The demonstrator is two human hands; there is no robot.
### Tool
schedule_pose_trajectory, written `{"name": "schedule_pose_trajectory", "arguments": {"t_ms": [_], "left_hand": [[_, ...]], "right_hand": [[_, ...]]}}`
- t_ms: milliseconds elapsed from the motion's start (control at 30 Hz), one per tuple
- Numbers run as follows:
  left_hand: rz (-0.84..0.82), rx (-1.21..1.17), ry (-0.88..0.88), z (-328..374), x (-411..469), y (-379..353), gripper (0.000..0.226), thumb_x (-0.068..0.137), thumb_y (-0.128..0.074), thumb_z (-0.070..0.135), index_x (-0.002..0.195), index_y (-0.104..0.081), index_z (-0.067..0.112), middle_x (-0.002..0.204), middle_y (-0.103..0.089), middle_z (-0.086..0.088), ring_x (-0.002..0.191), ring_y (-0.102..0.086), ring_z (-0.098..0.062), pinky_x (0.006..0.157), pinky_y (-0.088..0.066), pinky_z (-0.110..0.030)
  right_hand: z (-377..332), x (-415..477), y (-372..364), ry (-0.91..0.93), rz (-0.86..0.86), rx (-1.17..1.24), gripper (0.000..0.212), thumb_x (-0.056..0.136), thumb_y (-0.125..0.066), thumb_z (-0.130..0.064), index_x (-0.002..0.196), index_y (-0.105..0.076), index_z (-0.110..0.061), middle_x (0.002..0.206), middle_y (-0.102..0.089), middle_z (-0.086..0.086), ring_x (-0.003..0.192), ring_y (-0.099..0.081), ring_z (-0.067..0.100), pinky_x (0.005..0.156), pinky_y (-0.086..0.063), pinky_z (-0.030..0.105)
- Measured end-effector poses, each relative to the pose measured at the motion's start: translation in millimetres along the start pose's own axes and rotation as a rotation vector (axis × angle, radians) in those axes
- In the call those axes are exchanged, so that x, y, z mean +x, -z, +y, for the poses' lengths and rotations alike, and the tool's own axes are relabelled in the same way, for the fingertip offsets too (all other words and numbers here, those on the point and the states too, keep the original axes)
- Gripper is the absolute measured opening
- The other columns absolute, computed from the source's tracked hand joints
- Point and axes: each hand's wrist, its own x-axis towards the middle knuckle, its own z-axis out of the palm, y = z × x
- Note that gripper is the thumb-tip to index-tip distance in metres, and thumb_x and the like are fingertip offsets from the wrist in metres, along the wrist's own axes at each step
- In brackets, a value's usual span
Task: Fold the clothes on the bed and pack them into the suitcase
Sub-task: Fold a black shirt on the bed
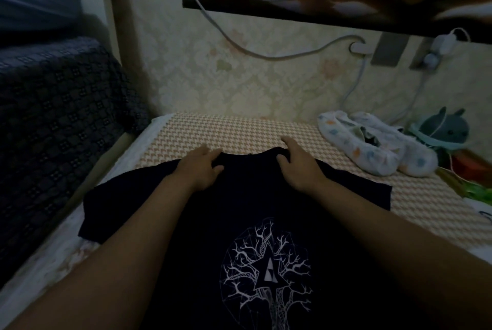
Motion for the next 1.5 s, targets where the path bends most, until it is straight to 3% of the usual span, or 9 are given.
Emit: {"name": "schedule_pose_trajectory", "arguments": {"t_ms": [200,333,467,567,700,933,1200,1367,1500], "left_hand": [[0.419,0.129,-0.046,-13,-15,-4,0.021,0.094,-0.054,0.016,0.111,-0.067,0.011,0.104,-0.056,-0.018,0.094,-0.054,-0.036,0.078,-0.048,-0.044],[0.631,0.023,0.059,-19,-21,18,0.018,0.089,-0.047,0.001,0.079,-0.061,0.005,0.087,-0.055,-0.017,0.083,-0.056,-0.038,0.065,-0.043,-0.041],[0.478,0.148,0.106,11,-18,25,0.053,0.083,-0.062,0.008,0.135,-0.052,0.014,0.132,-0.048,-0.022,0.119,-0.041,-0.041,0.1,-0.029,-0.047],[0.404,0.069,-0.158,64,-12,10,0.05,0.089,-0.055,0.014,0.138,-0.049,0.022,0.134,-0.051,-0.013,0.12,-0.044,-0.034,0.101,-0.034,-0.042],[-0.022,-0.008,-0.311,130,-8,-22,0.045,0.099,-0.042,0.043,0.142,-0.043,0.031,0.15,-0.04,-0.003,0.137,-0.035,-0.026,0.111,-0.031,-0.047],[-0.173,0.192,-0.202,175,-12,-61,0.06,0.096,-0.015,0.065,0.151,-0.004,0.045,0.162,0.009,0.004,0.148,0.011,-0.022,0.116,0.008,-0.055],[-0.211,0.287,-0.089,193,-9,-59,0.073,0.091,-0.014,0.073,0.152,0.009,0.039,0.161,0.015,0.001,0.148,0.013,-0.027,0.116,0.007,-0.059],[-0.096,0.287,-0.194,183,-64,-46,0.069,0.098,-0.026,0.059,0.154,0.004,0.032,0.162,0.007,-0.002,0.149,0.004,-0.025,0.119,-0.002,-0.05],[-0.077,0.263,-0.295,176,-128,-22,0.07,0.097,-0.04,0.052,0.154,-0.007,0.029,0.16,-0.009,-0.002,0.145,-0.01,-0.026,0.117,-0.018,-0.048]], "right_hand": [[33,-39,7,0.092,-0.284,-0.356,0.058,0.102,-0.031,-0.047,0.155,-0.014,-0.029,0.162,-0.007,-0.002,0.149,-0.006,0.014,0.12,-0.004,0.032],[42,-50,30,0.037,-0.187,-0.263,0.053,0.103,-0.035,-0.041,0.152,-0.026,-0.023,0.159,-0.022,-0.001,0.145,-0.022,0.016,0.115,-0.017,0.025],[63,-54,51,-0.04,-0.058,-0.203,0.04,0.103,-0.036,-0.026,0.139,-0.05,-0.013,0.143,-0.049,0.005,0.13,-0.046,0.023,0.105,-0.033,0.026],[86,-61,66,-0.132,0.186,-0.32,0.033,0.093,-0.038,-0.023,0.108,-0.064,-0.01,0.11,-0.065,0.009,0.102,-0.061,0.03,0.086,-0.048,0.035],[120,-73,82,-0.551,0.196,-0.596,0.055,0.093,-0.046,-0.051,0.129,-0.051,-0.009,0.136,-0.047,0.017,0.125,-0.042,0.036,0.104,-0.033,0.046],[132,-67,109,-0.245,0.399,-0.383,0.022,0.1,-0.043,-0.033,0.102,-0.046,-0.011,0.089,-0.058,0.009,0.076,-0.055,0.027,0.061,-0.037,0.034],[99,-73,103,0.125,0.452,-0.721,0.037,0.082,-0.035,-0.021,0.109,-0.06,-0.013,0.104,-0.057,0.016,0.088,-0.054,0.034,0.074,-0.043,0.042],[61,-119,86,0.082,-0.215,-0.581,0.039,0.096,-0.043,-0.029,0.134,-0.051,-0.024,0.131,-0.05,0.006,0.115,-0.048,0.026,0.093,-0.042,0.038],[38,-169,89,-0.113,-0.346,-0.471,0.057,0.1,-0.04,-0.034,0.153,-0.023,-0.021,0.159,-0.019,0.008,0.142,-0.026,0.029,0.115,-0.026,0.043]]}}
